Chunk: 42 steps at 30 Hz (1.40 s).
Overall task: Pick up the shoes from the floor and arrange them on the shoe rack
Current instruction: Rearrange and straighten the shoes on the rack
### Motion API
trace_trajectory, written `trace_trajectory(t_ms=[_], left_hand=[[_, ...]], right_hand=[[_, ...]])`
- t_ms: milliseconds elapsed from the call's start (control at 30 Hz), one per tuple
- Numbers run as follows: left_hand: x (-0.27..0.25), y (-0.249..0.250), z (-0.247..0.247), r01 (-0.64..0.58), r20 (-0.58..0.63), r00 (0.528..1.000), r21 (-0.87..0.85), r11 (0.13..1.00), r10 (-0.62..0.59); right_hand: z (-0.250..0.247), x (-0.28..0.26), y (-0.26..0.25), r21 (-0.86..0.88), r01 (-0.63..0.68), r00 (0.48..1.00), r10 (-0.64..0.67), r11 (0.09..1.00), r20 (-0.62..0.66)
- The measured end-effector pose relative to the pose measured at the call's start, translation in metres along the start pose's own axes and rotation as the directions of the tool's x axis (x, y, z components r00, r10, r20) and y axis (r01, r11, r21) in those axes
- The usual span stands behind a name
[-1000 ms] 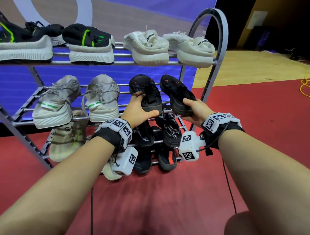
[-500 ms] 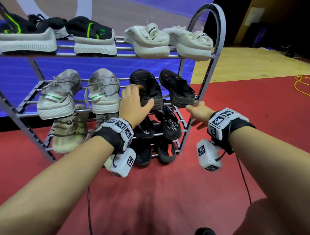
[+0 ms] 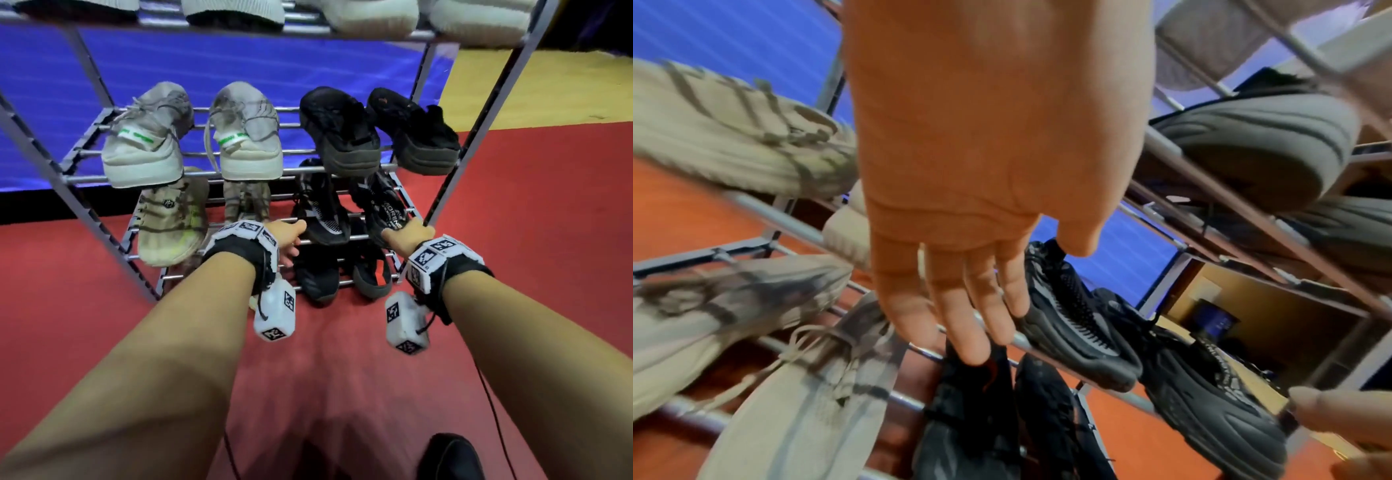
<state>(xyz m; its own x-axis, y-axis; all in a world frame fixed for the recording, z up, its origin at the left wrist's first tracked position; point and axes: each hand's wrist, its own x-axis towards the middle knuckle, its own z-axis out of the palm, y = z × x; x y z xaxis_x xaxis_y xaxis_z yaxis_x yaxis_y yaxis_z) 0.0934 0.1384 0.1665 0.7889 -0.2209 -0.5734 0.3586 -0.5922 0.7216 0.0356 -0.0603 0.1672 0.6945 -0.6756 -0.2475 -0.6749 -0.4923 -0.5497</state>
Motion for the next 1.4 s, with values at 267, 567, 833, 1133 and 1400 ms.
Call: trace_trajectory(t_ms=[267, 567, 833, 1133, 1400], left_hand=[[0.032, -0.014, 0.016, 0.078, 0.018, 0.997, -0.247, 0.966, -0.075], [0.044, 0.003, 0.037, 0.036, -0.006, 0.999, -0.405, 0.914, -0.042], [0.049, 0.011, 0.036, 0.106, -0.004, 0.992, -0.555, 0.825, -0.130], [0.019, -0.007, -0.007, -0.051, -0.034, 0.999, -0.530, 0.846, 0.039], [-0.028, -0.026, -0.081, -0.129, -0.056, 0.992, -0.379, 0.916, 0.116]], right_hand=[[0.029, 0.029, 0.008, 0.303, -0.079, 0.995, 0.094, 0.950, -0.033], [0.047, 0.056, 0.024, 0.519, -0.127, 0.991, 0.123, 0.845, 0.042], [0.033, 0.052, 0.032, 0.576, -0.128, 0.990, 0.069, 0.807, 0.123], [0.022, 0.021, -0.013, 0.317, 0.045, 0.995, -0.015, 0.947, -0.095], [0.046, -0.027, -0.049, 0.127, 0.587, 0.802, -0.596, 0.800, 0.048]])
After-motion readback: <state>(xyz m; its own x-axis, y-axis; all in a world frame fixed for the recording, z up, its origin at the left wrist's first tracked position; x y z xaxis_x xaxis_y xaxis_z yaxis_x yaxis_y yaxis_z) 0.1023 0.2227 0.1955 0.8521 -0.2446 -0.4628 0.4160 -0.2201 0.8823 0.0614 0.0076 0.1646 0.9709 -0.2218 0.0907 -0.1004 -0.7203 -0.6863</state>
